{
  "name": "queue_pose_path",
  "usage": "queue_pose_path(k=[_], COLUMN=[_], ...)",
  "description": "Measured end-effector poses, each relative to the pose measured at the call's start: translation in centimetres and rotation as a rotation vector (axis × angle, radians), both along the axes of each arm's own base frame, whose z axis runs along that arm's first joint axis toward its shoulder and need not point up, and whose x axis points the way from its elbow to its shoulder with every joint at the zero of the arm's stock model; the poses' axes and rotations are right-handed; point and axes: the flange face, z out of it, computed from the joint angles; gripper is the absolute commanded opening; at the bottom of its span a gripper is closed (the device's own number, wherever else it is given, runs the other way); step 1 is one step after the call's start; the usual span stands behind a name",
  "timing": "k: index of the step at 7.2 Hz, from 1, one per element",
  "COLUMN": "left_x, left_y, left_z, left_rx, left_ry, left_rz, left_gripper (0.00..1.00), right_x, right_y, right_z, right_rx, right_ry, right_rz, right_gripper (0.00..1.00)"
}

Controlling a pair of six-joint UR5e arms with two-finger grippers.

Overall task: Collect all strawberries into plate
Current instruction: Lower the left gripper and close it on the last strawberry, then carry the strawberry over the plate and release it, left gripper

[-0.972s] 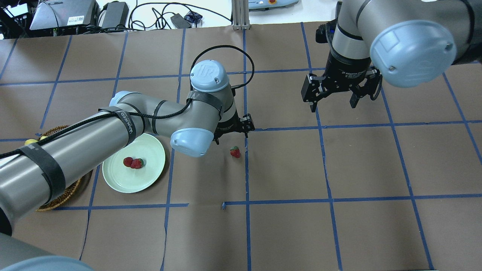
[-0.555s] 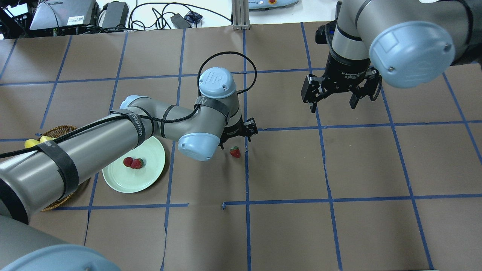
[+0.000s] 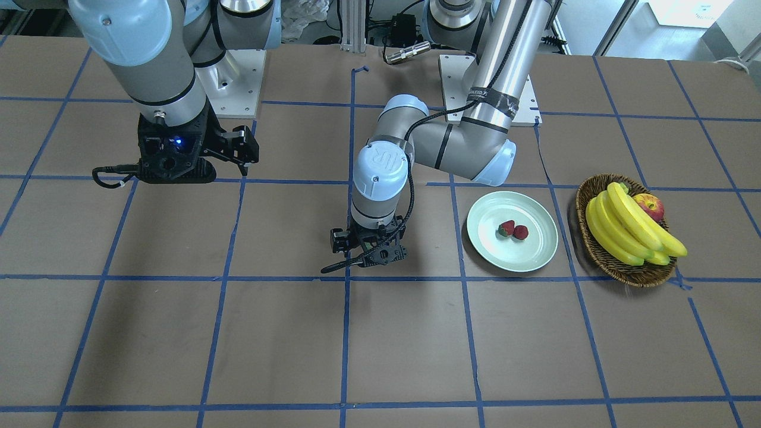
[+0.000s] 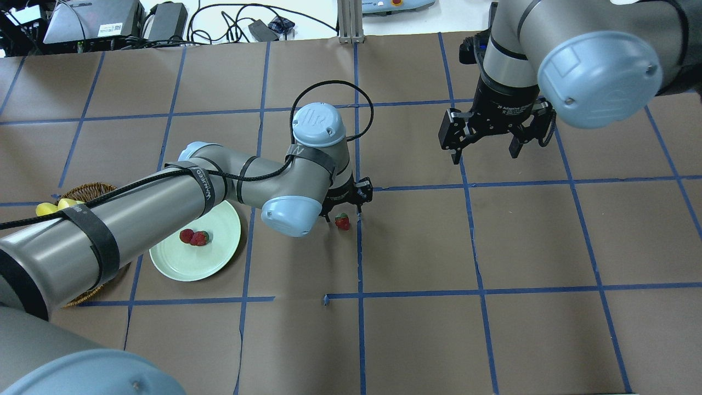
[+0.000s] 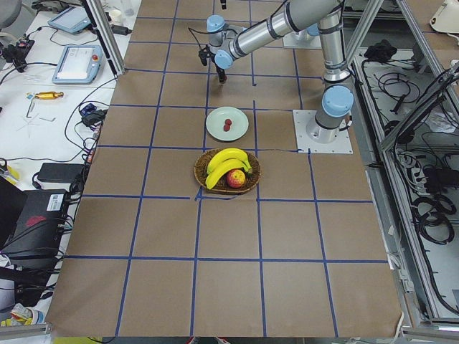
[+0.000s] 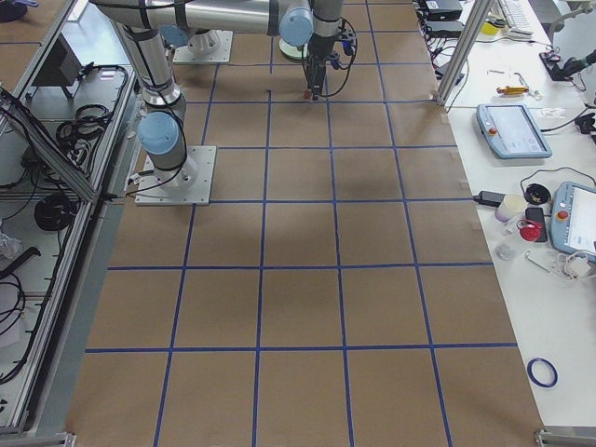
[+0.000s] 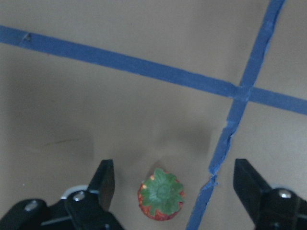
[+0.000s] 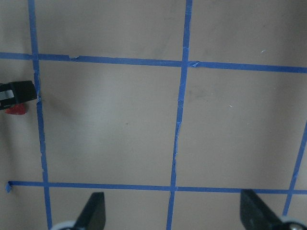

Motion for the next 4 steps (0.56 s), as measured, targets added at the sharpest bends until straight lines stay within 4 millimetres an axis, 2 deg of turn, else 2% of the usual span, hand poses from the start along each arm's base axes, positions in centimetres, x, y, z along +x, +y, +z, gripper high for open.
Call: queue_pose_path(k=[1,4], left_x=[0.0,0.1], left_y=[0.0,0.0], left_z=[0.0,1.1], left_rx=[0.002,0.001], left_ry=[-0.001,-0.002], left_rz=[0.001,-0.009], left_gripper=[0.0,0.0], right_x=[0.0,0.0], right_y=[0.0,0.0], right_z=[0.0,0.0], right_rx=[-0.001,-0.001], right_ry=[0.0,0.0], right_rz=[0.0,-0.001], right_gripper=[1.0,1.0])
